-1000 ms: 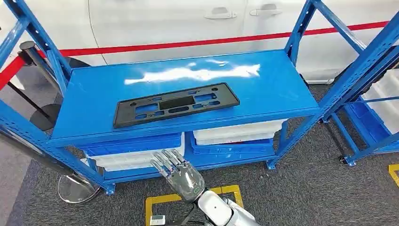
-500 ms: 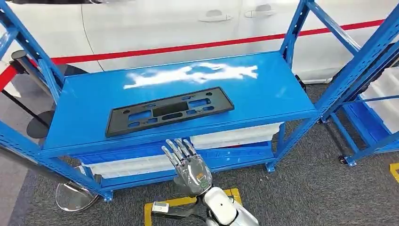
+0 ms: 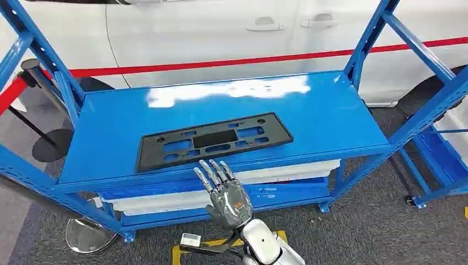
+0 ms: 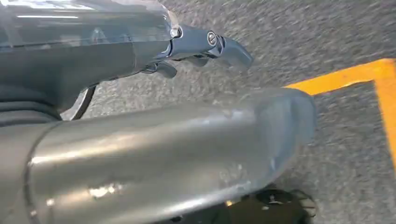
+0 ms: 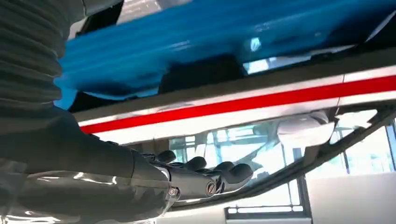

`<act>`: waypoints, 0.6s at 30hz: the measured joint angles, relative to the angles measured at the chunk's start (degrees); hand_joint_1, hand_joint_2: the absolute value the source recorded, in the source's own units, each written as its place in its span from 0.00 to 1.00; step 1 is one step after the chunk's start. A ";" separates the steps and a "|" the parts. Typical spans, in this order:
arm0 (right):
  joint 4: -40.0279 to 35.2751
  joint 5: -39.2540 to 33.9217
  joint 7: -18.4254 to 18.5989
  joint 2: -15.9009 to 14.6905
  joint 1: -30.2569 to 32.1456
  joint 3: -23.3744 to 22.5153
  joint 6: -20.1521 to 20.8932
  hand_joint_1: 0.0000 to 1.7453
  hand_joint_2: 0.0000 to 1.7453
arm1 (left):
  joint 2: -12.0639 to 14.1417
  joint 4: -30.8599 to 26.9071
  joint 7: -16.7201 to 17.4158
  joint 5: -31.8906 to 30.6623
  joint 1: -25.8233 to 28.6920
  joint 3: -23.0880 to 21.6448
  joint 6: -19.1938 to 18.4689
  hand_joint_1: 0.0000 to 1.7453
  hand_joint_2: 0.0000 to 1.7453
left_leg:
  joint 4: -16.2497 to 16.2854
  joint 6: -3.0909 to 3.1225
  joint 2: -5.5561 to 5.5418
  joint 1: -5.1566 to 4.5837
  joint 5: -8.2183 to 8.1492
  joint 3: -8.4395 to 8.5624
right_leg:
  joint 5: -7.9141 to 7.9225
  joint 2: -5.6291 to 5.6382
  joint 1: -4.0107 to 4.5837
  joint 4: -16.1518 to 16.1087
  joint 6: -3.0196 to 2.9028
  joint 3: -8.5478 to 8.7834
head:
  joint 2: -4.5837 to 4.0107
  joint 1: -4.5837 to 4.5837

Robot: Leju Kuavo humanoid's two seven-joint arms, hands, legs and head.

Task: Take the parts from the cabinet and place them on the table.

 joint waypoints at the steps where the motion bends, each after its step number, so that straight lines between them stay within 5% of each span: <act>1: -0.02 0.00 -0.02 0.02 0.00 -0.04 0.04 0.00 1.00 | 0.02 0.00 0.00 -0.04 -0.17 0.00 -0.02 0.00 0.00 | -0.17 -0.35 -0.17 0.11 -0.20 0.05 | -2.03 0.06 0.32 -1.15 -0.25 -0.11 | 0.00 -0.44; 2: -0.09 0.00 -0.07 0.04 0.14 -0.09 0.11 0.00 1.00 | 0.05 0.00 0.13 -0.13 -0.32 0.00 -0.02 0.00 0.00 | -0.38 -0.85 0.01 0.14 -0.52 -0.02 | -0.50 0.11 0.33 -1.53 -0.39 0.26 | -0.02 -0.02; 4: -0.28 -0.07 -0.07 0.07 0.43 -0.15 0.26 0.00 1.00 | 0.02 0.00 0.20 -0.39 -0.22 0.04 0.00 0.00 0.00 | 0.15 -1.45 0.13 -0.07 0.16 1.29 | -0.90 0.29 0.10 -2.50 -0.73 1.49 | -0.02 -0.06; 6: -0.72 -0.11 -0.07 0.26 0.42 -0.20 0.42 0.00 1.00 | 0.33 0.00 0.26 -0.44 -0.26 0.07 0.07 0.00 0.00 | 3.01 -1.95 0.26 0.01 -0.43 0.76 | -1.21 0.23 -0.63 -3.99 -0.88 4.12 | 0.00 -0.35; 7: -0.77 -0.11 -0.09 0.37 0.21 -0.20 0.46 0.00 1.00 | 0.33 0.00 0.26 -0.44 -0.45 0.07 0.09 0.00 0.00 | 6.90 -2.19 0.21 0.13 -1.28 -1.56 | -1.50 0.15 -0.73 -4.25 -1.11 4.67 | 0.00 -1.01; 10: -0.85 -0.11 -0.11 0.39 0.57 -0.20 0.72 0.00 1.00 | 0.31 0.00 0.28 -0.46 -0.45 0.11 0.07 0.00 0.00 | 16.33 -3.42 0.25 0.78 -6.08 -8.90 | -2.93 0.13 -0.85 -4.25 -0.96 5.91 | 0.00 -0.94; 11: -0.85 -0.11 -0.09 0.39 0.68 -0.20 0.98 0.00 1.00 | 0.35 0.00 0.26 -0.46 -0.24 0.13 0.07 0.00 0.00 | 16.09 -3.67 0.26 1.03 -5.49 -9.87 | -3.46 0.33 -0.94 -4.24 -0.81 6.57 | -0.02 -1.03; 12: -0.85 -0.11 -0.09 0.39 0.73 -0.20 1.11 0.00 1.00 | 0.42 0.00 0.26 -0.46 -0.11 0.17 0.07 0.00 0.00 | 13.61 -3.90 0.26 1.24 -3.15 -9.79 | -4.08 0.46 -1.06 -4.20 -0.54 7.39 | 0.00 -1.00; 15: -0.85 -0.24 -0.09 0.39 0.80 -0.20 1.96 0.00 1.00 | 0.48 0.02 0.28 -0.61 0.14 0.39 0.07 0.00 0.00 | 1.56 -3.93 0.52 1.67 7.35 -7.60 | -6.35 0.39 -1.36 -4.01 0.59 9.56 | -0.02 -1.07; 16: -0.85 -0.33 -0.07 0.37 0.82 -0.20 2.12 0.00 1.00 | 0.48 0.02 0.28 -0.63 0.05 0.42 -0.06 0.00 0.00 | 1.01 -3.65 0.69 1.05 4.56 -7.57 | -6.68 0.47 -1.24 -3.60 1.00 9.91 | -0.02 -1.24; 18: -1.03 -0.48 0.02 0.50 0.81 -0.22 2.10 0.00 1.00 | 0.53 0.02 0.37 -0.63 -0.13 0.44 -0.07 0.00 0.00 | 1.29 -1.96 0.52 0.98 5.16 -7.27 | -7.22 0.38 -1.16 -3.53 1.83 10.18 | 0.00 -0.98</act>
